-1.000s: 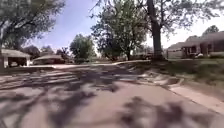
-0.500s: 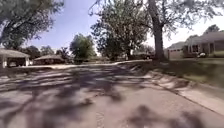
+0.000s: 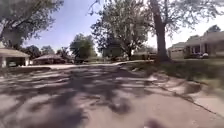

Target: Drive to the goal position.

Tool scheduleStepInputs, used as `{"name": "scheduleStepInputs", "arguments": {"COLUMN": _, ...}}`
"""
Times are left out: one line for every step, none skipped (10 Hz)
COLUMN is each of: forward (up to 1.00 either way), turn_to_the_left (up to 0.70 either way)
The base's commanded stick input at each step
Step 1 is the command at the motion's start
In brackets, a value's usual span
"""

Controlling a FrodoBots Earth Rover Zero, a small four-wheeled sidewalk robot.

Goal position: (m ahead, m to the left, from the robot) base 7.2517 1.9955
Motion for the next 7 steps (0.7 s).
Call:
{"name": "scheduleStepInputs", "arguments": {"forward": 0.70, "turn_to_the_left": 0.00}}
{"name": "scheduleStepInputs", "arguments": {"forward": 0.70, "turn_to_the_left": 0.00}}
{"name": "scheduleStepInputs", "arguments": {"forward": 0.70, "turn_to_the_left": 0.00}}
{"name": "scheduleStepInputs", "arguments": {"forward": 0.70, "turn_to_the_left": 0.00}}
{"name": "scheduleStepInputs", "arguments": {"forward": 0.70, "turn_to_the_left": 0.00}}
{"name": "scheduleStepInputs", "arguments": {"forward": 0.70, "turn_to_the_left": 0.00}}
{"name": "scheduleStepInputs", "arguments": {"forward": 0.70, "turn_to_the_left": 0.00}}
